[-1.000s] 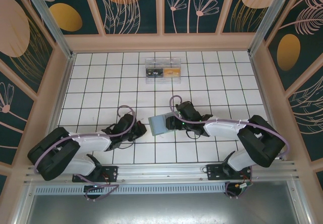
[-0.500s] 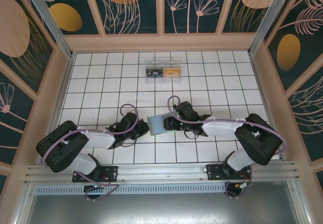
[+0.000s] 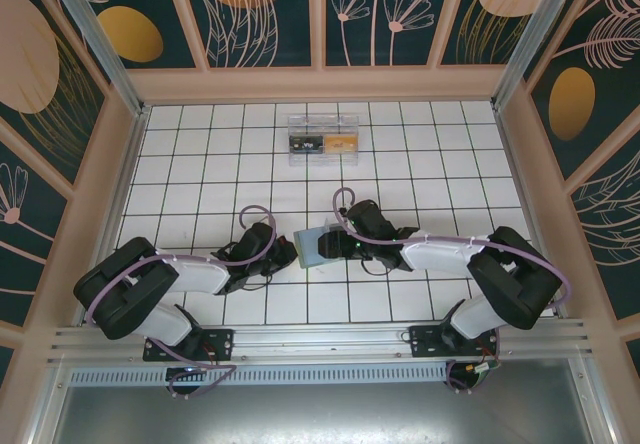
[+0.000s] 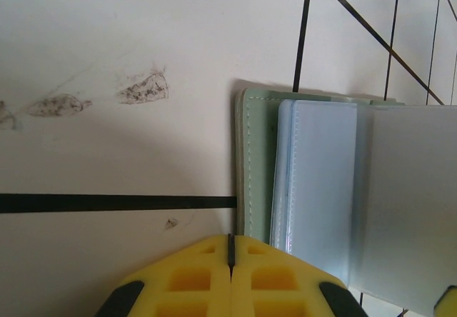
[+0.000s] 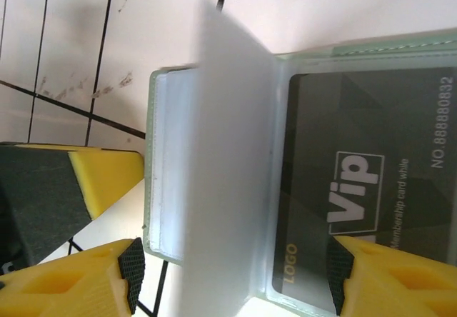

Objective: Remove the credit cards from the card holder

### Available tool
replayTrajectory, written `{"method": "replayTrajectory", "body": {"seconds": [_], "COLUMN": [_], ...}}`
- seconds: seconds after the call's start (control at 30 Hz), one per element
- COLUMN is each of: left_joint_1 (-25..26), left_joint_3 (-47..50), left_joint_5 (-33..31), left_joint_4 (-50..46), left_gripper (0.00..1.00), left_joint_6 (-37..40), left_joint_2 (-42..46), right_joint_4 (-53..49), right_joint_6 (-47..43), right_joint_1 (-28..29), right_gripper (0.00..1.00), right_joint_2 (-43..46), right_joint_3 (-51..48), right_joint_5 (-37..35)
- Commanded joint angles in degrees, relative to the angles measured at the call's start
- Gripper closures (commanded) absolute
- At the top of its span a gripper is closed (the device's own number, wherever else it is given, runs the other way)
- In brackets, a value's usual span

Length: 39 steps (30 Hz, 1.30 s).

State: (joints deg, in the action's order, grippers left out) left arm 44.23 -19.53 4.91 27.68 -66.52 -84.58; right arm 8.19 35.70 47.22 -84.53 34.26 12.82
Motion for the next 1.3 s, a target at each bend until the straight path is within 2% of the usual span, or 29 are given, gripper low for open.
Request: {"method": "replayTrajectory", "body": {"seconds": [0.0,0.13,0.3,0.5,0.7,0.83,0.97,1.03,1.1,1.27], "left_joint_1": [1.0,1.0,0.9,0.8,0.8,0.8,1.0,1.1,1.3,2.4], "left_joint_3": [-0.4,-0.5,-1.3,-1.4,-2.3,-4.6,-6.5,-7.2,-8.1,-10.2], "left_joint_5": [0.6,-3.5,-12.7,-16.8,-11.9,-7.1,-2.8,-1.2,0.6,1.9], "left_joint_4": [-3.7,-9.6,-21.3,-27.6,-22.7,-18.5,-12.8,-10.4,-7.9,-5.7], "left_gripper": [0.98,0.97,0.95,0.89,0.76,0.74,0.75,0.75,0.76,0.76], "left_joint_6": [-0.6,0.4,3.0,3.8,5.1,5.9,4.7,3.7,3.1,2.4], "left_joint_2": [0.3,5.7,16.5,25.6,25.3,20.5,14.4,11.4,8.2,3.1], "right_joint_4": [2.8,5.3,9.7,11.6,4.6,-1.4,-5.9,-7.1,-7.8,-7.6], "right_joint_6": [1.3,2.6,4.4,4.4,1.4,-1.3,-3.0,-3.6,-4.3,-5.3], "right_joint_1": [0.4,0.4,0.8,2.0,1.9,1.7,0.2,-1.3,-2.6,-4.7], "right_gripper": [0.3,0.29,0.29,0.29,0.31,0.35,0.47,0.61,0.69,0.97], "right_joint_2": [1.6,0.9,-2.5,-4.8,-2.6,0.9,4.4,5.5,6.2,4.6], "right_joint_3": [1.3,1.6,3.3,5.8,5.8,4.5,2.1,0.9,-0.2,-1.5], "right_joint_5": [2.2,4.4,8.7,11.4,4.2,-3.0,-8.6,-9.5,-10.2,-9.5]}}
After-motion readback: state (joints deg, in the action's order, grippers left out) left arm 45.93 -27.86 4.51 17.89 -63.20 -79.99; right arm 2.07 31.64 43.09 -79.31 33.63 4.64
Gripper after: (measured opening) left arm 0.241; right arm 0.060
